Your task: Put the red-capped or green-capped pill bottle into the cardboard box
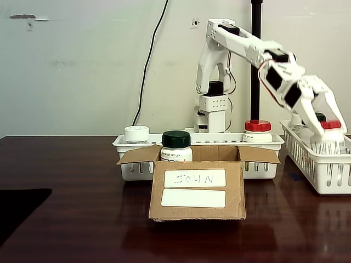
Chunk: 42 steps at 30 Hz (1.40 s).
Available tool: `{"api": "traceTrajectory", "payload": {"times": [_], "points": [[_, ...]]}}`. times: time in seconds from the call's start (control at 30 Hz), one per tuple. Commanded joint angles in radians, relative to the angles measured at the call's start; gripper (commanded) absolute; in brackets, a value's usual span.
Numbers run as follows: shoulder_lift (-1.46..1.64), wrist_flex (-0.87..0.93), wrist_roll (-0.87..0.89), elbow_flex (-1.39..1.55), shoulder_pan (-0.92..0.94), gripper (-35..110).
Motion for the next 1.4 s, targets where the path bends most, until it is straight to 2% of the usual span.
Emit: {"api": "traceTrajectory", "payload": {"times": [0.0, 0.27, 0.57, 0.9, 1.07, 1.37], "points": [[0.213, 0.169, -0.034, -0.233, 0.008, 0], [0.207, 0.485, -0.046, -0.545, 0.075, 0], [0.218, 0.589, 0.014, -0.549, 0.279, 0], [0.17, 0.52, 0.101, -0.462, 0.491, 0], [0.143, 0.491, 0.117, -0.436, 0.528, 0], [0.215, 0.316, 0.104, -0.141, 0.518, 1]]}}
